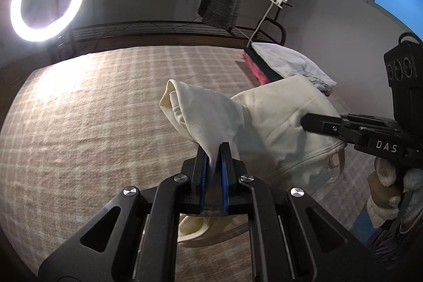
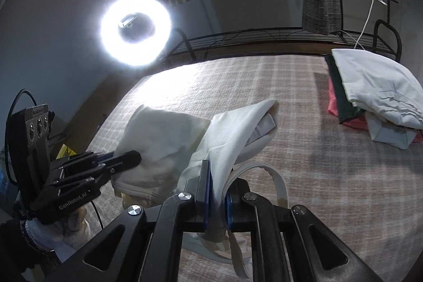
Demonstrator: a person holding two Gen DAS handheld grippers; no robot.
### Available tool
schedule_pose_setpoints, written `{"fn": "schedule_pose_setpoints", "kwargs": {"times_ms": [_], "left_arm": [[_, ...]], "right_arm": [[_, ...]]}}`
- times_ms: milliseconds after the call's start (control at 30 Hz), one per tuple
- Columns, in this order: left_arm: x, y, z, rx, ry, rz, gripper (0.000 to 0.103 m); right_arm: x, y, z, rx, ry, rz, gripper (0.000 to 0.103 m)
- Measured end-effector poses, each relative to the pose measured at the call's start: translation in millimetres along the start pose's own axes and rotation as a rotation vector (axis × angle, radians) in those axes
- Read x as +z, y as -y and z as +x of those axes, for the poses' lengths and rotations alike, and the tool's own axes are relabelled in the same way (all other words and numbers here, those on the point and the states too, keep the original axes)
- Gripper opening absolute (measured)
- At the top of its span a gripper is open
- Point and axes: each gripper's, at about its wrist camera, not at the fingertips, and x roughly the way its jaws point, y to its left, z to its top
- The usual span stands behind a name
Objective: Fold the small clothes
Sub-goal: 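Carry the folded camisole with both tools onto the clothes stack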
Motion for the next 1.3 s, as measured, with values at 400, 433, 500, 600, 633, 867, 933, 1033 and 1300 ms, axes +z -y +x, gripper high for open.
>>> {"fn": "schedule_pose_setpoints", "kwargs": {"times_ms": [400, 433, 500, 600, 633, 867, 933, 1033, 1300], "left_arm": [[68, 91, 69, -0.114, 0.005, 0.071, 0.007], [76, 100, 77, -0.126, 0.006, 0.072, 0.007], [92, 117, 93, -0.143, 0.012, 0.078, 0.007], [119, 143, 118, -0.171, 0.03, 0.091, 0.007], [128, 150, 127, -0.179, 0.034, 0.092, 0.007], [177, 182, 192, -0.183, 0.058, 0.099, 0.007], [181, 187, 205, -0.171, 0.062, 0.105, 0.007], [191, 192, 228, -0.148, 0.064, 0.11, 0.007], [187, 189, 281, -0.054, 0.019, 0.13, 0.007]], "right_arm": [[19, 108, -66, -0.115, 0.067, 0.053, 0.006], [24, 122, -71, -0.125, 0.075, 0.064, 0.006], [35, 145, -79, -0.146, 0.086, 0.076, 0.006], [53, 180, -88, -0.191, 0.11, 0.079, 0.006], [61, 194, -92, -0.211, 0.121, 0.08, 0.006], [106, 262, -94, -0.293, 0.164, 0.066, 0.006], [115, 277, -87, -0.304, 0.169, 0.069, 0.006], [125, 302, -71, -0.31, 0.17, 0.075, 0.006], [125, 344, -17, -0.317, 0.134, 0.117, 0.006]]}}
